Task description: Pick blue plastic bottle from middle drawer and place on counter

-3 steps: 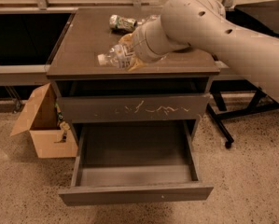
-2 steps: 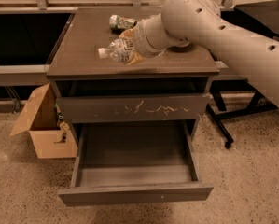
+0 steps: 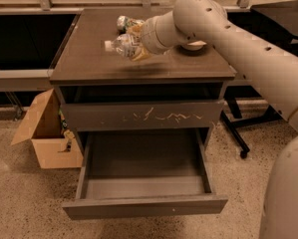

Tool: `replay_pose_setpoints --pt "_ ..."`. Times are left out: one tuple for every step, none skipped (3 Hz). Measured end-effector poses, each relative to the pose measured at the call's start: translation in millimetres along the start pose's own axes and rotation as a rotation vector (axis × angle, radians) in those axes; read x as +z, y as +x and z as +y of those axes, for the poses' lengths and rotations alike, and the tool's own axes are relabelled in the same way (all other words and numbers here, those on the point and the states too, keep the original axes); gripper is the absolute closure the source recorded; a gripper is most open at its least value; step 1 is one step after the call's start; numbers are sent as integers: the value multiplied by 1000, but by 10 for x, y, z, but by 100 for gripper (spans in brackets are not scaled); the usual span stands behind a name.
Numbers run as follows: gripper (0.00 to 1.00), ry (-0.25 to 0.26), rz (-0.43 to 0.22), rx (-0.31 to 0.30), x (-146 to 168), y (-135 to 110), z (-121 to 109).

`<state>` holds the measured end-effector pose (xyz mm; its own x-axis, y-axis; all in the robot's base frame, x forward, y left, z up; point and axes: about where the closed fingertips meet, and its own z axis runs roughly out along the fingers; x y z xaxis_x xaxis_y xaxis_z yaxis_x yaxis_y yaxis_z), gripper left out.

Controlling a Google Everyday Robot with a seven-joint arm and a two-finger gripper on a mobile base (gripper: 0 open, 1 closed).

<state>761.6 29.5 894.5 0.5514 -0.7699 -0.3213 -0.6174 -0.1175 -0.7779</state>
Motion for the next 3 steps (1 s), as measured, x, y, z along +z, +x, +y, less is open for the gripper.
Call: replay_pose_setpoints --pt "100 9 -29 44 155 110 -77" --pt "100 8 -56 84 282 192 -104" --pt "83 -6 -80 120 396 254 -102"
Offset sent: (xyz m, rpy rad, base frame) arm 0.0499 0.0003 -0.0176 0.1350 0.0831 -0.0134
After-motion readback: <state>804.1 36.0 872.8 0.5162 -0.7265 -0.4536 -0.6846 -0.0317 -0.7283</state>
